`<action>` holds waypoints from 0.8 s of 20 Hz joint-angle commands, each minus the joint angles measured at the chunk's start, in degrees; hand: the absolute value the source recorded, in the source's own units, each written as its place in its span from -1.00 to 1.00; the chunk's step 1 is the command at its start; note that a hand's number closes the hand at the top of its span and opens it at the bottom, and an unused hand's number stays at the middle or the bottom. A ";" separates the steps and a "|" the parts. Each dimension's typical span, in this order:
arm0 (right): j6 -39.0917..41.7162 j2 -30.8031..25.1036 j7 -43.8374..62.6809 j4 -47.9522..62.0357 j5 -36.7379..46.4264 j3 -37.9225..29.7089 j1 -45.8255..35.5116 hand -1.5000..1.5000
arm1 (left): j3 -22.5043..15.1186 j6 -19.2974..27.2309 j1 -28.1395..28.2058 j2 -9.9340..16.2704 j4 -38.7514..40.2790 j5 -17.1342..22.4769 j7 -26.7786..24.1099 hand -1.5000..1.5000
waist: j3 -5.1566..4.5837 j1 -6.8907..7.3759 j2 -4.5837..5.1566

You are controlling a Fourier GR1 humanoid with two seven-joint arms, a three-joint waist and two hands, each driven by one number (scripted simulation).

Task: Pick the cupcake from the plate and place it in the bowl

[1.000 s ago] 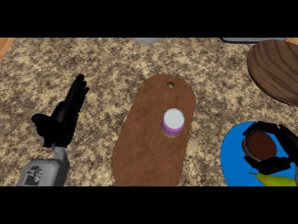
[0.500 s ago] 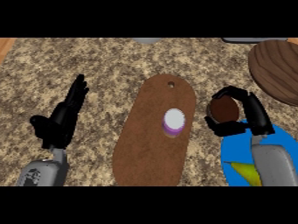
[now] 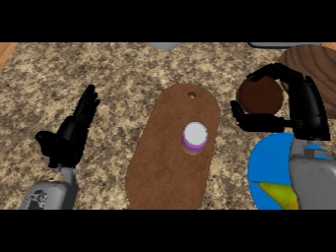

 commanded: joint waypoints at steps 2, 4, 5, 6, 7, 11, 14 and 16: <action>1.78 -1.19 14.87 -8.90 6.60 1.50 -4.47 1.00 | -0.60 0.96 1.09 -1.51 1.24 -0.77 -1.86 0.00 | 0.00 -0.01 0.04; 3.60 -3.40 16.34 -4.66 6.65 -0.32 -9.81 1.00 | 1.00 -1.50 0.55 0.29 2.97 0.72 -2.97 0.00 | 0.01 0.32 0.18; 6.52 -6.10 18.72 -4.92 4.86 -3.29 -13.00 1.00 | -0.28 -1.24 1.01 0.26 -1.69 0.36 0.71 0.00 | 0.02 0.45 0.09; 5.95 -6.14 19.19 -3.61 4.76 -4.02 -14.71 1.00 | 0.91 -1.62 0.60 0.73 -1.23 1.12 0.09 0.00 | 0.03 0.48 0.15; 6.52 -6.09 21.14 -4.31 5.05 -3.63 -15.82 1.00 | -0.33 -0.38 0.98 -0.18 -1.86 -0.35 0.82 0.00 | 0.03 0.45 0.13; 6.14 -10.51 19.75 4.60 2.54 -9.68 -22.64 1.00 | -1.04 -1.20 3.48 -0.48 -3.54 -0.02 0.01 0.00 | 0.04 0.79 0.20; 5.84 -12.25 21.53 7.64 5.26 -8.82 -24.53 1.00 | 1.02 -1.00 -0.15 -0.02 1.64 -0.11 -1.45 0.00 | 0.03 0.50 0.27; 0.78 -9.97 16.61 14.85 4.88 -9.29 -23.84 1.00 | -1.02 -1.46 2.62 -1.06 -2.07 0.09 -0.33 0.00 | 0.05 0.99 0.34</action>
